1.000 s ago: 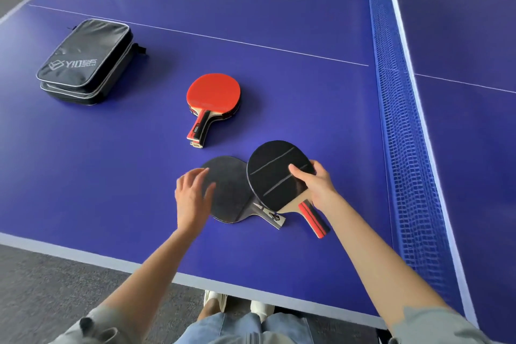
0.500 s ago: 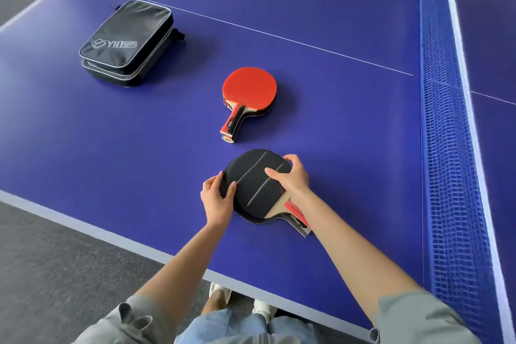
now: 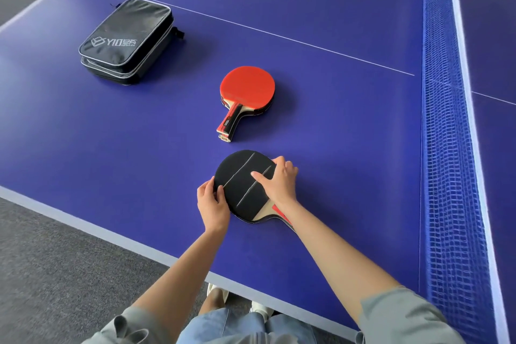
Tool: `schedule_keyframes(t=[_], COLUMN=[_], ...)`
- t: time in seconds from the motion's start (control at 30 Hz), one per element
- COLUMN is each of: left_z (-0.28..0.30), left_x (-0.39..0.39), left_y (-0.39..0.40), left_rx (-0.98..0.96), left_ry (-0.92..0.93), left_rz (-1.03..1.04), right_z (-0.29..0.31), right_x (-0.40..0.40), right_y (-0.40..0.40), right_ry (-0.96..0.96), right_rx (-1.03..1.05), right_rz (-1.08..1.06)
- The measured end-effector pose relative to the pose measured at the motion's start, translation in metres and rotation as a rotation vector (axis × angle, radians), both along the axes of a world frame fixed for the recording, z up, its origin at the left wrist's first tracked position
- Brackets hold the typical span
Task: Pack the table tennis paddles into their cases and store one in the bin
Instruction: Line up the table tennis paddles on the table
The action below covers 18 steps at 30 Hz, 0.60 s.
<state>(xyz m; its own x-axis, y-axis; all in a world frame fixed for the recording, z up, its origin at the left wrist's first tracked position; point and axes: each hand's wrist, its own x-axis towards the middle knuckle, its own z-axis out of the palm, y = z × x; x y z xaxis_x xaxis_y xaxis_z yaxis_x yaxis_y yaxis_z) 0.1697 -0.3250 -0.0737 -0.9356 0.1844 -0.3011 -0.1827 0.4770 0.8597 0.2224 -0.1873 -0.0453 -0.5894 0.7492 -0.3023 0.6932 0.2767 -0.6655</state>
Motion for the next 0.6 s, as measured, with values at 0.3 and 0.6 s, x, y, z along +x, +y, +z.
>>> schedule_keyframes(t=[0.3, 0.6], left_z=[0.011, 0.017], left_x=[0.004, 0.015], left_y=[0.027, 0.051], left_rx=[0.037, -0.023], left_ry=[-0.114, -0.455], left_rz=[0.293, 0.507], right_z=[-0.002, 0.002], right_x=[0.004, 0.005], right_y=[0.009, 0.042], right_ry=[-0.13, -0.137], right_rx=[0.126, -0.123], right_rz=[0.019, 0.028])
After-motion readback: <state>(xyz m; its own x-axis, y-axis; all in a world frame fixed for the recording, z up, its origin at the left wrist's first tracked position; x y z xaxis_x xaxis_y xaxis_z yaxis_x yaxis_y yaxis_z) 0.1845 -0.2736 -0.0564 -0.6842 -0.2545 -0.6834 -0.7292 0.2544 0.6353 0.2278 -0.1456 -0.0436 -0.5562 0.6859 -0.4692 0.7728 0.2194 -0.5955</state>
